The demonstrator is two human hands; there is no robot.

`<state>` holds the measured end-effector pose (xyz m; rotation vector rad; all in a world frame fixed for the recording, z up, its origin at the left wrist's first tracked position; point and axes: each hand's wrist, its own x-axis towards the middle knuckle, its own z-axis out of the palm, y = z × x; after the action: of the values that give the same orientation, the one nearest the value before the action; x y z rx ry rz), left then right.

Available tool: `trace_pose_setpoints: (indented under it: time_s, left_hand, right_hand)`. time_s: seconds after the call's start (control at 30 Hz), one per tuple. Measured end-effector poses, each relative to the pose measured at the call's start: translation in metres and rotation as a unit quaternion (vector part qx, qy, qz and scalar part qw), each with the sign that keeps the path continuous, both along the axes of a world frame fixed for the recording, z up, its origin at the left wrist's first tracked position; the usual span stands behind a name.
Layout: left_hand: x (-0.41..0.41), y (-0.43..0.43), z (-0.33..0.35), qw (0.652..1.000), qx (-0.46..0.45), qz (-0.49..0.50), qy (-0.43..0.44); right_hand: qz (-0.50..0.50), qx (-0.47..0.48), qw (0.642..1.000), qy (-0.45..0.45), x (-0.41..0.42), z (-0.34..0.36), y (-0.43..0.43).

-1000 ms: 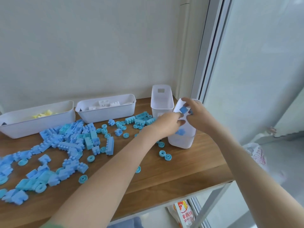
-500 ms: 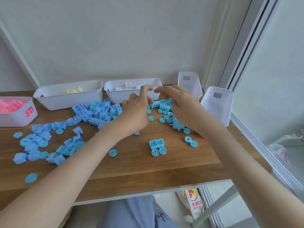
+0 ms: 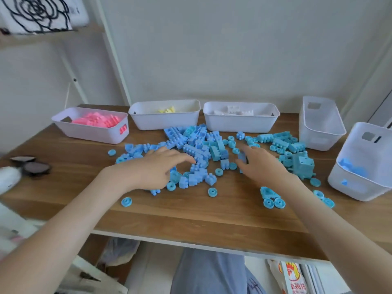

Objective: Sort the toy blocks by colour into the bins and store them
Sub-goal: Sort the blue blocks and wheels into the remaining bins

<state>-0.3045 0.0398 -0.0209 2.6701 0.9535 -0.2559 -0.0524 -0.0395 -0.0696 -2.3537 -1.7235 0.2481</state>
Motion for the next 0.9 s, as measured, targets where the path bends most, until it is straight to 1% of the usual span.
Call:
trace_pose_setpoints:
  time_s: [0.07,0.13,0.2,0.23,0.27,0.33,0.37,0.4,0.5,0.57,0.67,0.73,0.83,0.9]
  left_hand:
    - [-0.006,-0.002,-0.006,0.999,0.005,0.015,-0.043]
    - [-0.008,-0.006,-0.013,0.994,0.047,0.032,-0.088]
    - [-0.007,-0.012,-0.022,0.990,0.090,0.034,-0.106]
    - [-0.004,-0.016,-0.028,0.988,0.102,0.021,-0.112]
    - [-0.003,-0.020,-0.033,0.986,0.115,0.001,-0.119]
    - [0.000,-0.025,-0.044,0.981,0.149,-0.037,-0.120]
    - [0.002,-0.026,-0.046,0.979,0.161,-0.041,-0.120]
    - [0.003,-0.025,-0.048,0.978,0.164,-0.034,-0.125]
    - [0.016,-0.023,-0.051,0.974,0.154,0.001,-0.164]
    - [0.024,-0.022,-0.055,0.970,0.169,0.007,-0.172]
    - [0.033,-0.021,-0.063,0.969,0.172,0.008,-0.179]
    - [0.037,-0.022,-0.065,0.966,0.177,-0.004,-0.190]
    - [0.042,-0.021,-0.065,0.960,0.204,-0.033,-0.187]
    - [0.043,-0.021,-0.065,0.959,0.208,-0.035,-0.189]
  right_hand:
    - [0.003,-0.005,1.000,0.009,0.002,-0.001,0.001]
    - [0.005,-0.004,1.000,0.013,0.001,-0.001,0.003]
    - [0.025,0.011,1.000,0.012,-0.001,-0.002,0.002]
    - [0.049,0.037,0.998,0.021,-0.002,-0.001,0.000]
    - [0.078,0.082,0.993,0.037,-0.004,0.001,-0.002]
    - [0.123,0.192,0.970,0.080,-0.012,0.011,-0.006]
    - [0.137,0.229,0.959,0.099,-0.016,0.016,-0.007]
    - [0.152,0.244,0.951,0.114,-0.021,0.021,-0.007]
    - [0.193,0.203,0.950,0.141,-0.037,0.022,-0.006]
    - [0.193,0.180,0.953,0.149,-0.044,0.014,-0.004]
    - [0.182,0.205,0.949,0.159,-0.046,0.002,-0.006]
    - [0.188,0.209,0.948,0.150,-0.046,-0.003,-0.007]
    - [0.202,0.179,0.956,0.119,-0.045,-0.010,-0.007]
    - [0.205,0.163,0.959,0.111,-0.046,-0.012,-0.007]
